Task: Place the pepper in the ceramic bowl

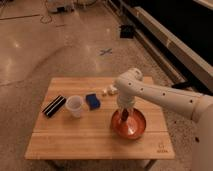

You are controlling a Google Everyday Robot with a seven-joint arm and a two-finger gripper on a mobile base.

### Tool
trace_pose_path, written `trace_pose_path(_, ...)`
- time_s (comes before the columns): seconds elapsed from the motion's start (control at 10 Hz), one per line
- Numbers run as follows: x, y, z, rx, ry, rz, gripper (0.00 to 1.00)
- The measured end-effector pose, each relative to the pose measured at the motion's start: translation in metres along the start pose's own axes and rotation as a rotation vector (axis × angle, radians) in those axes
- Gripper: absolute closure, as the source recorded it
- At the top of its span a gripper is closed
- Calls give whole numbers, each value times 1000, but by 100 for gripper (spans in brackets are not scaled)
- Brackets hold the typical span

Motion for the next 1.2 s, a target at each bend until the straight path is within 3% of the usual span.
trace_pose_path(0.3,-1,-5,0,2,-1,-29,59)
trace_pose_path(0.7,-5,-7,0,40,-13,-83,22)
trace_pose_path(1.2,-4,-3,-6,124,-24,-79,20)
